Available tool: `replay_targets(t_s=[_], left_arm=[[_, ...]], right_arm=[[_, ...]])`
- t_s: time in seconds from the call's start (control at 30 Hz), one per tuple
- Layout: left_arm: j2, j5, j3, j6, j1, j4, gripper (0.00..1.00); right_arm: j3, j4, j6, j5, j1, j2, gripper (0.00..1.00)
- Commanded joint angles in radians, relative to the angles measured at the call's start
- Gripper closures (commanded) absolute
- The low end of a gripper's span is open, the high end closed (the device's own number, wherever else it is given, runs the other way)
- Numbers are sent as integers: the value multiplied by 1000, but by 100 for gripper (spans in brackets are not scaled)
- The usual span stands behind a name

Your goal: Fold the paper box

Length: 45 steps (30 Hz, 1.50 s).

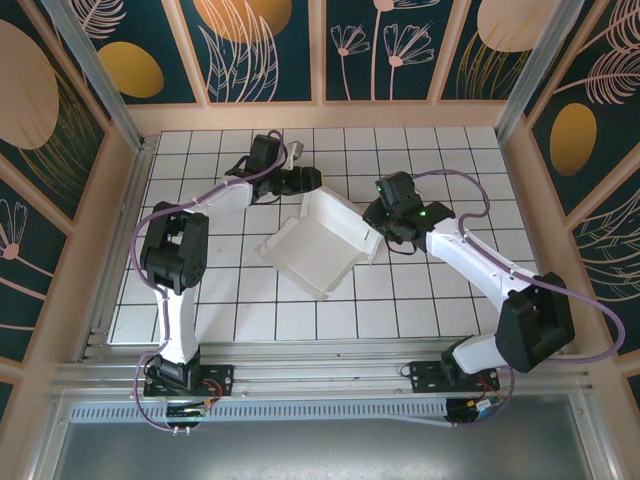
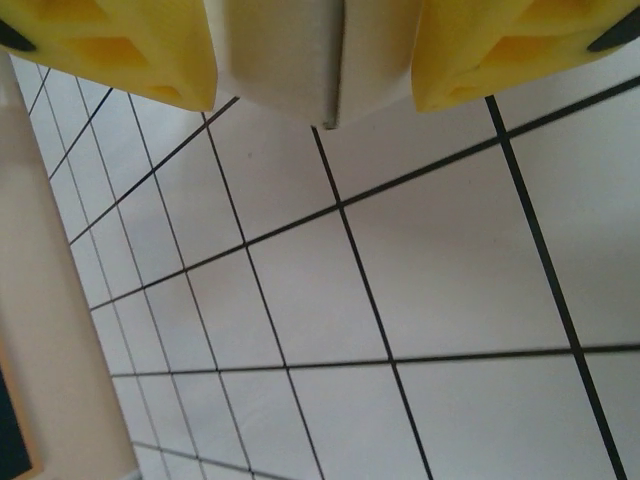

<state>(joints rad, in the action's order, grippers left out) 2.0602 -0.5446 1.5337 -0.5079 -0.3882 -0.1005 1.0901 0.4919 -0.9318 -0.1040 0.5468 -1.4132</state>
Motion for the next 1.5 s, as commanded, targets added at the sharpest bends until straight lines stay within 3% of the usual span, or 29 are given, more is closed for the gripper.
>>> replay_targets(t_s=[0.0,0.23,0.33,0.43,0.6,0.83,1.0,1.47], left_arm=[[12,1,11,35,1,-61,48],[6,-3,-15,29,2,-40,53],[-2,0,-32,33,2,-33,53],[-9,-2,-38,33,2,-33,53],[-41,-16,-63,25,3,-10,53],[-62,-15,-78,28,2,-4,53],[-64,-22,-85,31,2,4,53],[-87,-29,-115,35,2,19,53]], right_arm=[[42,65,-33,-71,23,-5,65],[9,67,-122,-9,75,49,60],[-11,69,-166,-39,77,69,58],[-31,51,-180,-56,69,75,54],[-91,-37,-189,22,32,67,50],[-124,-85,-159,-4,5,77,45],[-141,-167,-105,-10,-8,69,47],[-147,-159,-40,-87,-24,102,59]])
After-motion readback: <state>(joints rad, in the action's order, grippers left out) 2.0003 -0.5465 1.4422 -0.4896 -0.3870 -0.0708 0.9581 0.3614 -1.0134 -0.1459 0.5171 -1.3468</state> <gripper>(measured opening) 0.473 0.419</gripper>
